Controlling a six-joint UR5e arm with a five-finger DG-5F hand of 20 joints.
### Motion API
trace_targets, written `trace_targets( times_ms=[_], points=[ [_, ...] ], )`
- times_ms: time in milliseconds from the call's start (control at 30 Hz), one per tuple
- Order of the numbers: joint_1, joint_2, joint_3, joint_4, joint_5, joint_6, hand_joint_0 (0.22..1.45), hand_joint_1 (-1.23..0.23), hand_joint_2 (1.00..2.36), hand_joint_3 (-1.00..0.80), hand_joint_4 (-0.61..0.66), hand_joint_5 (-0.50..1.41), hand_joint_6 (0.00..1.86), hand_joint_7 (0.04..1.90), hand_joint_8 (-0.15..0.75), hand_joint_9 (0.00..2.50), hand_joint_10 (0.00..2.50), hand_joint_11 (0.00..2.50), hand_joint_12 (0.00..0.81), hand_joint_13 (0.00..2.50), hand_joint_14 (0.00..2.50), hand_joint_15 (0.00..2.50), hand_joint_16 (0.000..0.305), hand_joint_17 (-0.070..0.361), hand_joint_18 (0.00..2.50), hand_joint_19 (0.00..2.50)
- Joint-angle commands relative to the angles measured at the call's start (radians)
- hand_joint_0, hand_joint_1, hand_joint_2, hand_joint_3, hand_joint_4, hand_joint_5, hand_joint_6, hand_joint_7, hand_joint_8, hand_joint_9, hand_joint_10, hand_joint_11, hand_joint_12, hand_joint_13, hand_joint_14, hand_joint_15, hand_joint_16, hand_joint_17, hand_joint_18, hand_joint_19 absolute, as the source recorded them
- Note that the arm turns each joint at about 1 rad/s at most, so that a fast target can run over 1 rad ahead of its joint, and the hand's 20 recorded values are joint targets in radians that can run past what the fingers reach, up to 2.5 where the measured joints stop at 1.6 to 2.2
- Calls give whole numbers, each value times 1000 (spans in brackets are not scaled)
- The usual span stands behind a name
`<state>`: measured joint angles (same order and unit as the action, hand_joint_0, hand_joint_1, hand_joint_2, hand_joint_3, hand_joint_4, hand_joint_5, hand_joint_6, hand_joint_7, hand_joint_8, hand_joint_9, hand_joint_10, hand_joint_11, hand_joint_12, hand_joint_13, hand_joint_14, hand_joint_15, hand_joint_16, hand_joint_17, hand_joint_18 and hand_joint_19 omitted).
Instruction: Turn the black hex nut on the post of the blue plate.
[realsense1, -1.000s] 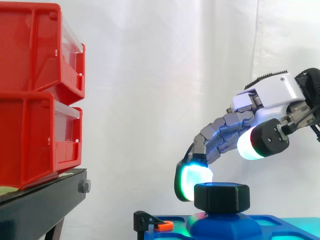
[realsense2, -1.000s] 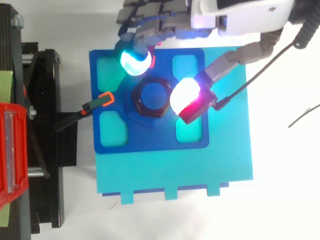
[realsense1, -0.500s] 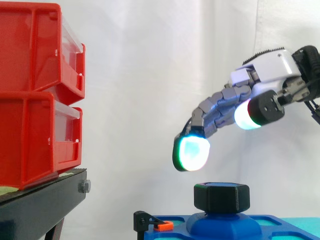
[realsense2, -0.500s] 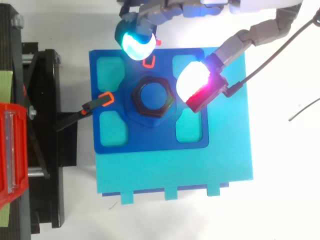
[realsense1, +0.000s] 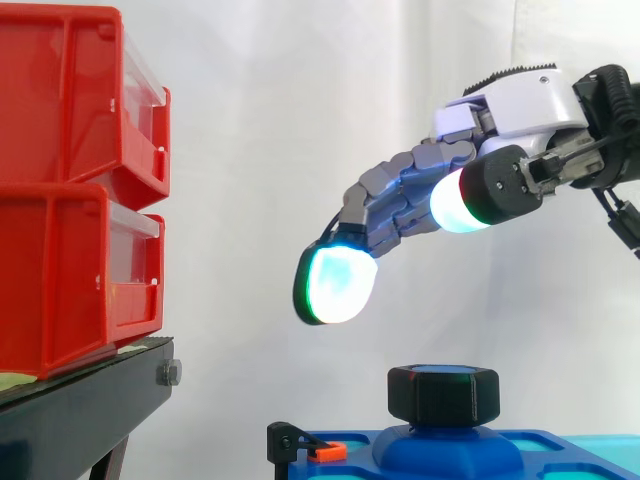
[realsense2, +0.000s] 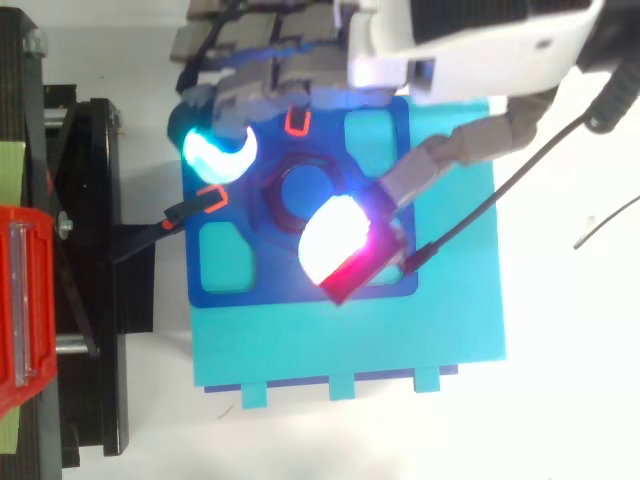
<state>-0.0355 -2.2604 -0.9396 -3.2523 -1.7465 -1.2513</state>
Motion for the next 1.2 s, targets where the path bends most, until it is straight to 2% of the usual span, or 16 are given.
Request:
trace_targets(
  times_ms=[0,33,100,167,367,600,767,833,1167],
  points=[
    [28,-10,1,13,25,33,462,-356,1000,-500,159,-210,502,781,206,245,0,18,334,38,2,59,52,116,0,159],
    [51,-10,2,9,44,41,462,-355,1000,-500,158,-210,502,780,206,246,0,15,334,37,2,63,52,116,0,165],
    [72,-10,1,3,59,47,462,-355,1000,-500,158,-210,503,780,206,246,1,13,335,38,2,56,52,116,0,164],
    [77,-10,2,-9,76,47,462,-355,1000,-500,157,-210,503,782,207,246,0,18,335,38,1,60,52,116,0,164],
    [91,-10,1,-33,88,47,463,-354,1000,-500,158,-209,502,777,207,246,0,13,335,38,0,61,52,116,0,160],
    [94,-10,-2,-46,88,44,463,-354,1000,-500,159,-209,502,784,207,248,0,22,336,38,2,64,52,117,0,160],
    [94,-10,-22,-43,88,41,463,-353,1000,-500,158,-209,502,781,206,244,1,5,335,38,0,61,52,117,0,165],
    [88,-10,-36,-33,85,43,464,-353,1000,-500,169,-202,503,821,206,245,0,14,335,37,1,60,52,116,0,166],
    [85,-10,-34,-64,88,33,465,-353,1000,-500,166,-201,503,842,205,245,0,22,333,35,2,64,52,116,0,160]
  ],
)
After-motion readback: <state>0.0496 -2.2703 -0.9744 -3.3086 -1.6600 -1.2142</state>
